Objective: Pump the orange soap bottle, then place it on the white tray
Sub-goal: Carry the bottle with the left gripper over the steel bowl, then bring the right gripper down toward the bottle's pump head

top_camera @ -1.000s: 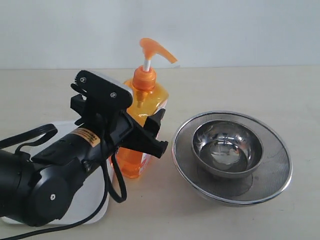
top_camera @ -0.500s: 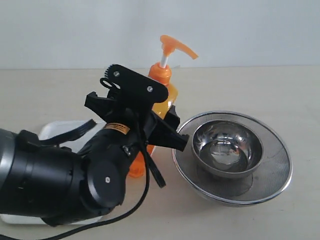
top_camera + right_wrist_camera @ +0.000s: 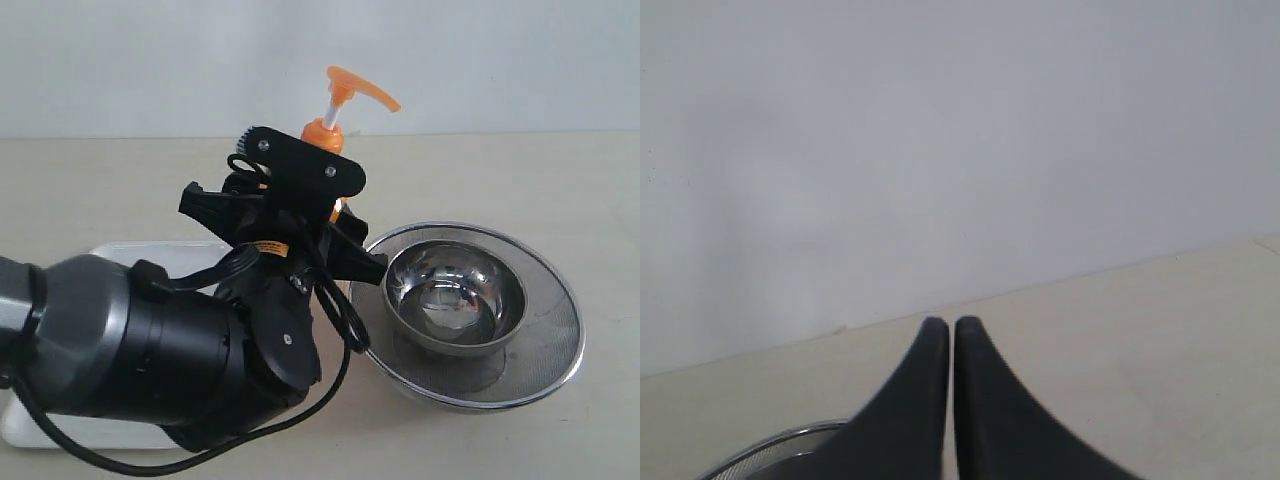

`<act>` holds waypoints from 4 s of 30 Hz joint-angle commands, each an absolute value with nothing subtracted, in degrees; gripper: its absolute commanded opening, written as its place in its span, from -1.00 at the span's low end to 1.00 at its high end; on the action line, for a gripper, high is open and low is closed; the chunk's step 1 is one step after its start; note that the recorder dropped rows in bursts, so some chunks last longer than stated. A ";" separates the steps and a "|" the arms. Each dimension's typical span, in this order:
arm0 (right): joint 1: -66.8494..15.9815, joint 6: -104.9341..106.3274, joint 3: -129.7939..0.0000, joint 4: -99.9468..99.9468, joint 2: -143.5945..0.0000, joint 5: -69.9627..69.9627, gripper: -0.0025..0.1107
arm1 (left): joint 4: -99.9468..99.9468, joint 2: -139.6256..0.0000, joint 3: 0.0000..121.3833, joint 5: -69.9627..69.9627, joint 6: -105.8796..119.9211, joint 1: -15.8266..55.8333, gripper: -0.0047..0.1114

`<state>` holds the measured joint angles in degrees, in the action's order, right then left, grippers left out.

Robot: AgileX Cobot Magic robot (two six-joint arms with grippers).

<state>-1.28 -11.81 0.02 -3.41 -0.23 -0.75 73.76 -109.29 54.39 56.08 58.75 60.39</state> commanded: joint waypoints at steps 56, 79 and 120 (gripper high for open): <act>-20.00 6.36 -28.29 -5.15 -37.26 4.40 -0.96 | 75.80 -110.60 58.02 60.01 60.79 65.32 -0.84; -24.43 45.45 -61.22 -18.49 -66.23 28.95 -0.96 | 75.80 -110.60 58.02 60.01 60.79 65.32 -0.84; -24.43 20.21 -69.31 6.04 -73.24 47.91 -0.96 | 69.13 -110.60 58.02 53.79 60.70 61.16 -0.84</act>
